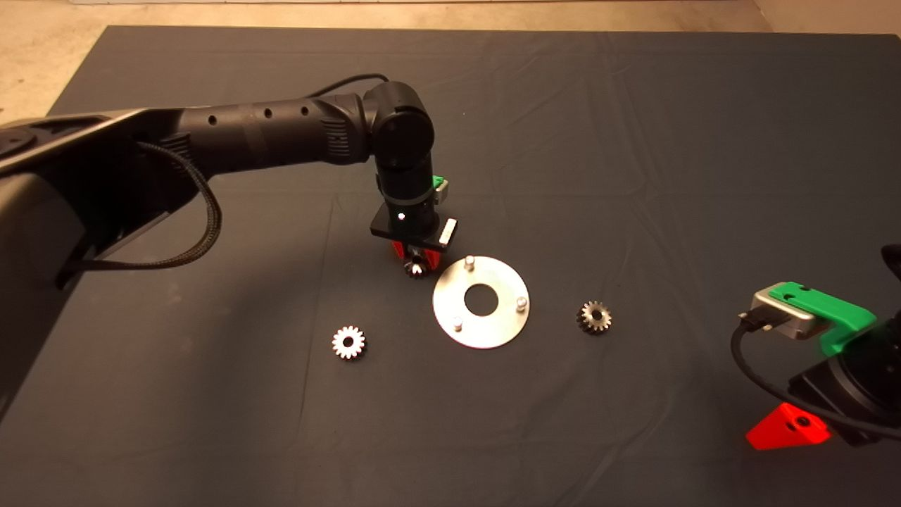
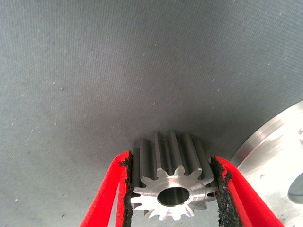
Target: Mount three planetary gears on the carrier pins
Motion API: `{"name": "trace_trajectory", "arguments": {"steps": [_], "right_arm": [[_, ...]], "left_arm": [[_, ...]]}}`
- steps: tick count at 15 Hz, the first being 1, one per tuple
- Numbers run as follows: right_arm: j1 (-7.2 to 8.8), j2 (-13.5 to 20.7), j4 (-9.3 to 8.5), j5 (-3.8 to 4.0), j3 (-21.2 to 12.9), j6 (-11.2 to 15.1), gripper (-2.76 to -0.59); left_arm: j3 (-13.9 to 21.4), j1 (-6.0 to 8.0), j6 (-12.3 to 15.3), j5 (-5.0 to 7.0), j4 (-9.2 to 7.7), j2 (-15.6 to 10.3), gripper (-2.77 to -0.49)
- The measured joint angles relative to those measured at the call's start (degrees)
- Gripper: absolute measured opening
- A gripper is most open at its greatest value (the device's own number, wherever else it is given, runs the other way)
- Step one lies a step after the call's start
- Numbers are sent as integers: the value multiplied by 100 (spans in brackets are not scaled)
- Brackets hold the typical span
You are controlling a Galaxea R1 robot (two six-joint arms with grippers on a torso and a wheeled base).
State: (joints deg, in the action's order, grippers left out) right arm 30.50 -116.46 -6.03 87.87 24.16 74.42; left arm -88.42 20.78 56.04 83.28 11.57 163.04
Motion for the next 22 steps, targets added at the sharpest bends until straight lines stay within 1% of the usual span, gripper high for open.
{"name": "trace_trajectory", "arguments": {"steps": [1,2,3,7,12,14,21,22], "right_arm": [[0,15,0,-2,0,0,-61],[-1,28,0,-2,0,0,-61],[0,28,-1,-1,0,0,-61],[0,30,0,0,0,0,-61],[0,45,0,0,0,0,-61],[0,48,-1,0,0,0,-61],[0,45,0,0,0,0,-61],[-2,45,0,-2,0,0,-61]], "left_arm": [[0,0,-1,118,0,9,-233],[0,0,-1,269,0,24,-233],[0,0,-4,360,0,32,-233],[0,0,-6,371,2,50,-233],[2,3,-21,371,-2,271,-233],[5,17,-32,368,-7,303,-233],[5,275,-193,368,-2,317,-235],[6,295,-268,373,-11,319,-235]]}}
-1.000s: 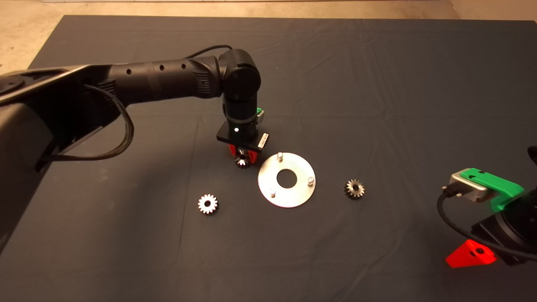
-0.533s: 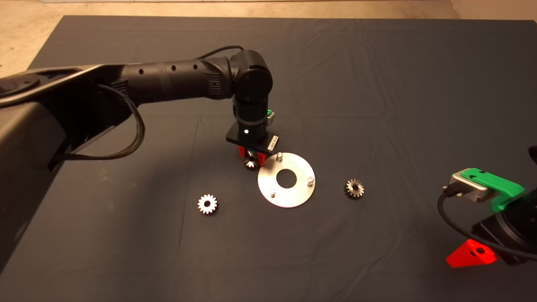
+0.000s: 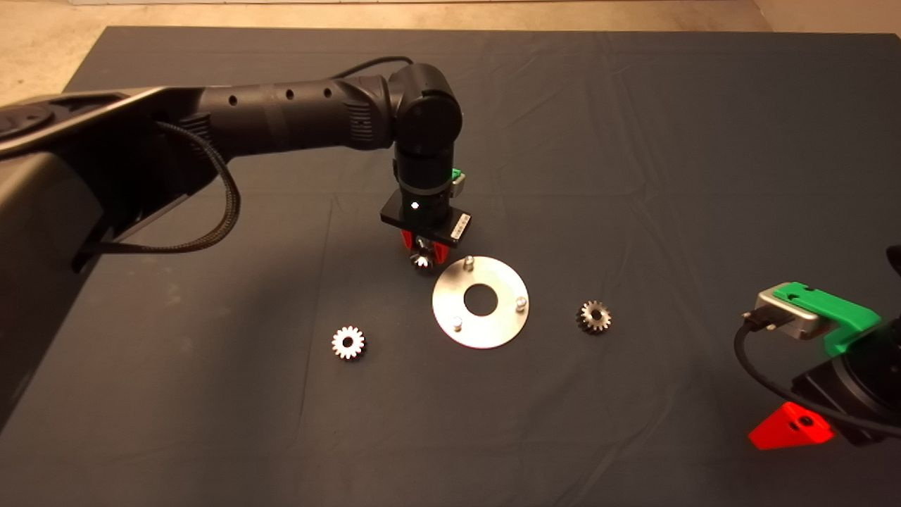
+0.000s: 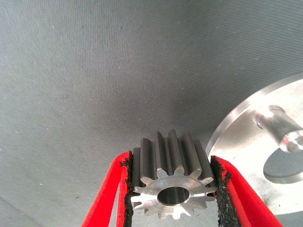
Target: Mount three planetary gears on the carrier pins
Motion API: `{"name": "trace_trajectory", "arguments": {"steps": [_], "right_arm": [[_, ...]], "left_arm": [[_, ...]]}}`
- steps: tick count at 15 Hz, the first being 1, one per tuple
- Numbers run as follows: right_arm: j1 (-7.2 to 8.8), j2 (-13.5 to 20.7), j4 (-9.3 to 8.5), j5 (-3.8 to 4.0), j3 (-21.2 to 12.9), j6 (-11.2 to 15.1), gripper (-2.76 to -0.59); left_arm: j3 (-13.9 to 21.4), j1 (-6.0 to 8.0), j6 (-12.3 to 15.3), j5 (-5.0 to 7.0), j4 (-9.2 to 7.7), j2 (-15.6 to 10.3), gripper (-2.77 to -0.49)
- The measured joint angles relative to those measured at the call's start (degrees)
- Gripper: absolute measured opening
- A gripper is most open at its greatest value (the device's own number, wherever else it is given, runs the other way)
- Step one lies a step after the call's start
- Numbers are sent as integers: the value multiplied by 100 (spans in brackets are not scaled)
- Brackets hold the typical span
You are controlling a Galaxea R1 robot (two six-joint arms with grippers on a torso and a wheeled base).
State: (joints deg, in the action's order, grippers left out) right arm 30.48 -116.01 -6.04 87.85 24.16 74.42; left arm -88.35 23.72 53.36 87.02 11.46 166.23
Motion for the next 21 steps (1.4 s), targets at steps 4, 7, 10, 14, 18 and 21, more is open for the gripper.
{"name": "trace_trajectory", "arguments": {"steps": [4,7,10,14,18,21], "right_arm": [[0,0,0,0,0,0,-61],[0,0,0,2,0,0,-61],[0,0,0,0,0,0,-61],[0,0,-2,0,0,2,-61],[0,0,0,0,0,2,-61],[0,0,0,0,0,2,-61]], "left_arm": [[-2,156,-334,0,-27,23,-235],[-4,266,-480,-1,-88,65,-235],[-4,266,-579,2,-166,91,-235],[-9,268,-609,1,-289,169,-235],[-10,268,-607,0,-505,223,-235],[-10,268,-584,2,-610,223,-235]]}}
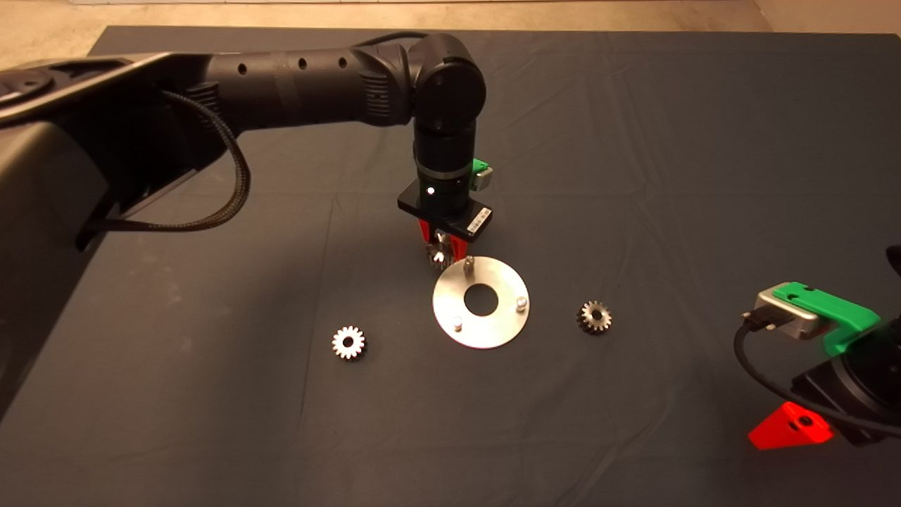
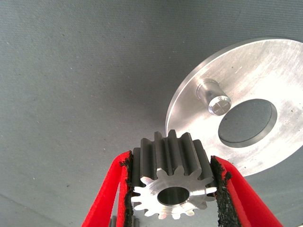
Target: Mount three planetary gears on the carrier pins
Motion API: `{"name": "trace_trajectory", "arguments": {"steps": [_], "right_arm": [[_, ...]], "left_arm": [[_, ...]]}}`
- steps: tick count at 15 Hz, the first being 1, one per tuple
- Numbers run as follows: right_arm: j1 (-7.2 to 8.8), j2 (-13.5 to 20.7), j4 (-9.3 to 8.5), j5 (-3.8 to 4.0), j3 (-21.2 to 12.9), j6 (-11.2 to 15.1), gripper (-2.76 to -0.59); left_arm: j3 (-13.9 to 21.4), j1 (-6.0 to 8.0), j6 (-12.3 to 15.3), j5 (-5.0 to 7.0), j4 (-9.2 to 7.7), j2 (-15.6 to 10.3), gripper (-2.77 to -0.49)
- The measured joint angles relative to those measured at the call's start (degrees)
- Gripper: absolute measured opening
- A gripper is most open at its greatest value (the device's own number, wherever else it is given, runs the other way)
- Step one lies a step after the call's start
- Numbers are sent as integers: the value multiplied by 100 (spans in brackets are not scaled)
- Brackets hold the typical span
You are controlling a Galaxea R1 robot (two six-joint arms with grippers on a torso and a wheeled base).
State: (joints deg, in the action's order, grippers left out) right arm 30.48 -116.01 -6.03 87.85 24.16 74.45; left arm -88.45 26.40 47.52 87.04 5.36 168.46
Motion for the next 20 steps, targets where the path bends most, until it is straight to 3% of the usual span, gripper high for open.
{"name": "trace_trajectory", "arguments": {"steps": [4,9,13,15,20], "right_arm": [[0,0,0,0,0,0,-61],[0,0,0,0,0,0,-61],[0,13,0,0,0,0,-61],[-1,13,0,0,0,-1,-61],[-2,16,0,2,0,0,-61]], "left_arm": [[45,0,156,0,-25,-10,-235],[826,0,779,-2,-99,-149,-235],[1445,0,1214,2,-101,-516,-235],[1656,0,1403,44,-88,-660,-235],[2028,0,1729,37,-82,-674,-235]]}}
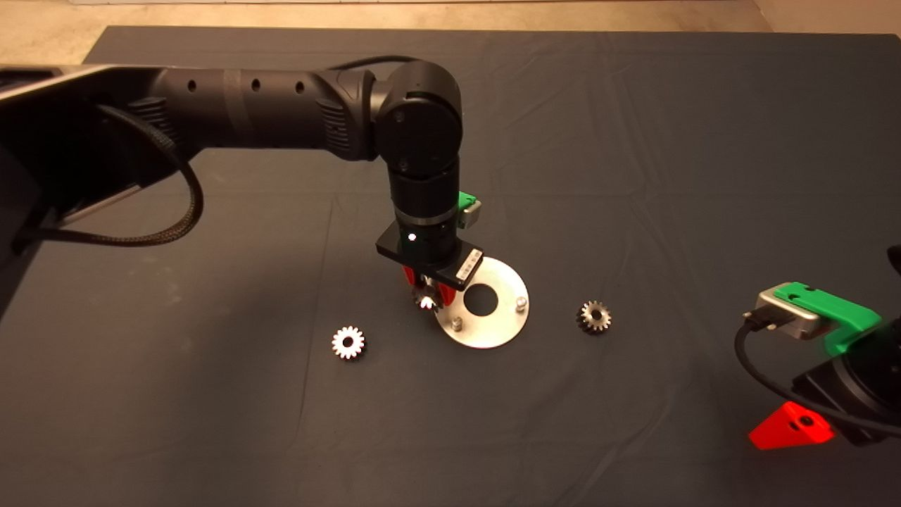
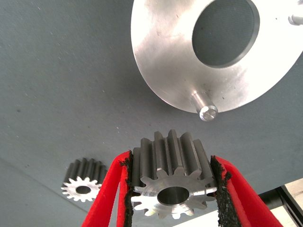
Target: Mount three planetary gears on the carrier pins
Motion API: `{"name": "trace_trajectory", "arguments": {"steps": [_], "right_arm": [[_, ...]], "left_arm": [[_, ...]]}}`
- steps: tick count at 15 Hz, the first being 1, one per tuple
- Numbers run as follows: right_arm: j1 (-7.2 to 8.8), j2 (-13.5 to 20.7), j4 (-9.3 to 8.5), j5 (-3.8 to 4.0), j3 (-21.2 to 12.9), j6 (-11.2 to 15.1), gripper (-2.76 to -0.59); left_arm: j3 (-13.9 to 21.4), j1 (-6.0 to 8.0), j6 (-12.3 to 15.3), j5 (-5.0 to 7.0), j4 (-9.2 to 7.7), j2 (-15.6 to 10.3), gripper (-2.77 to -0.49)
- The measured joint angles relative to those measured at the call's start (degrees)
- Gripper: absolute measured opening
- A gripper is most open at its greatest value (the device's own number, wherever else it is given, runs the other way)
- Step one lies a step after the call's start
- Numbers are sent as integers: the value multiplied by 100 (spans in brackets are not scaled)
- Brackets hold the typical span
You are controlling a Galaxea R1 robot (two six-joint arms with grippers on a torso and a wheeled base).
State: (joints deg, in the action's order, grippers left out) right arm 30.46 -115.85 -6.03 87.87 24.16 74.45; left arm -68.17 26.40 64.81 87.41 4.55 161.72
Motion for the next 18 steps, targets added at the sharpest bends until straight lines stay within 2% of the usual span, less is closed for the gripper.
{"name": "trace_trajectory", "arguments": {"steps": [3,6,9,15,18], "right_arm": [[2,-2,0,-2,0,0,-61],[-1,-2,-2,-2,0,0,-61],[-1,-2,-1,-2,0,0,-61],[-1,-2,-1,0,0,0,-61],[-1,-1,-1,0,0,0,-61]], "left_arm": [[269,0,297,7,82,-30,-235],[378,-2,406,0,153,-9,-235],[379,-17,485,5,324,2,-235],[283,-270,525,0,496,165,-235],[104,-308,523,7,580,182,-235]]}}
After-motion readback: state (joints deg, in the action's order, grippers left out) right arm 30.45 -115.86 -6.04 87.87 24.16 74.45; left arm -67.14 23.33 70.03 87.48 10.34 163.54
